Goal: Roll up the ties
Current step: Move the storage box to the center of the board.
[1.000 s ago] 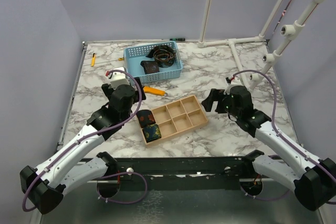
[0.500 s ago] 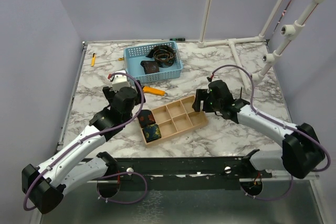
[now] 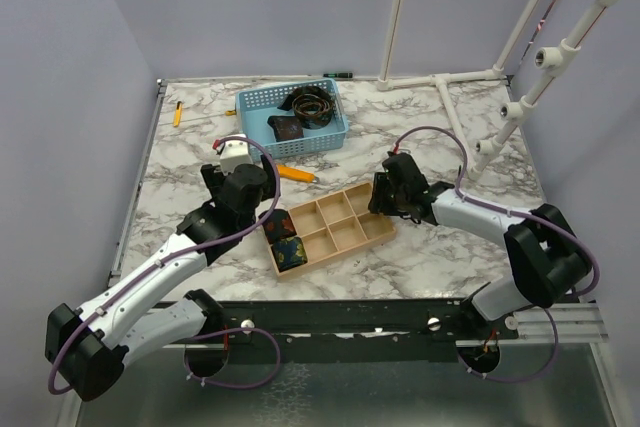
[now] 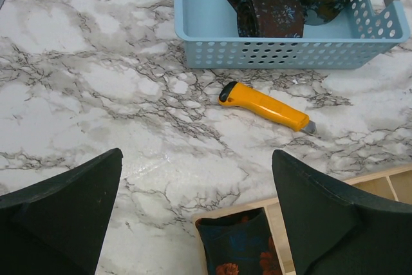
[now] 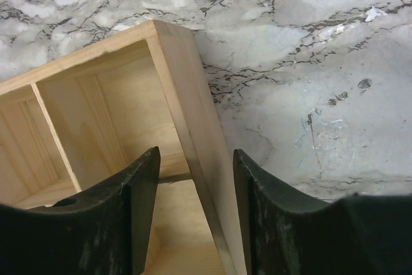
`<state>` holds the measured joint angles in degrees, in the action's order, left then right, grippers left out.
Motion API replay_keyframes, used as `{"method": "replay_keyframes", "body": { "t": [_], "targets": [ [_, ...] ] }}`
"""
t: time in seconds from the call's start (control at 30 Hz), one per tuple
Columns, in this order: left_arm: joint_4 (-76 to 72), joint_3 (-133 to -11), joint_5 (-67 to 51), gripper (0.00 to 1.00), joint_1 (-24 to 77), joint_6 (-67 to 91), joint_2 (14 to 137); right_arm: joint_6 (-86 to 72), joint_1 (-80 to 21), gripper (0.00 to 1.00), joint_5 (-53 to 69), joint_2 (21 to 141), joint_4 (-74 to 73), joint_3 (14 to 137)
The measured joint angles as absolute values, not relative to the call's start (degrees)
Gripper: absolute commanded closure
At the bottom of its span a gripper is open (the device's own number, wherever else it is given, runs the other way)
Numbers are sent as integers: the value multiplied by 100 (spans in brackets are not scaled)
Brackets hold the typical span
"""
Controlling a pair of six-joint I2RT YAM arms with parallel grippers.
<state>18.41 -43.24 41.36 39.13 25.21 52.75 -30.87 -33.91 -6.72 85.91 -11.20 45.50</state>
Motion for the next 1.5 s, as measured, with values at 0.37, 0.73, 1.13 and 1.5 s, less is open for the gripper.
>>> {"method": "replay_keyframes", "body": {
  "t": [0.37,0.73,1.13,1.5],
  "targets": [
    [1900,-4327,4139,1,3913,2519,5343,-3516,-3371,72,-655,8573,-703,4331],
    [1903,-4327,4136,1,3913,2521,5319,-4762,-4075,80,-513,9107,-279,4611],
    [1903,-4327,4139,1,3913,2521,5068,-6630,-4650,77,-303,10523,99,5946],
    [1900,-4327,4141,1,3913,2521,4932,-6357,-5070,37,250,12016,-309,8023]
  ]
}}
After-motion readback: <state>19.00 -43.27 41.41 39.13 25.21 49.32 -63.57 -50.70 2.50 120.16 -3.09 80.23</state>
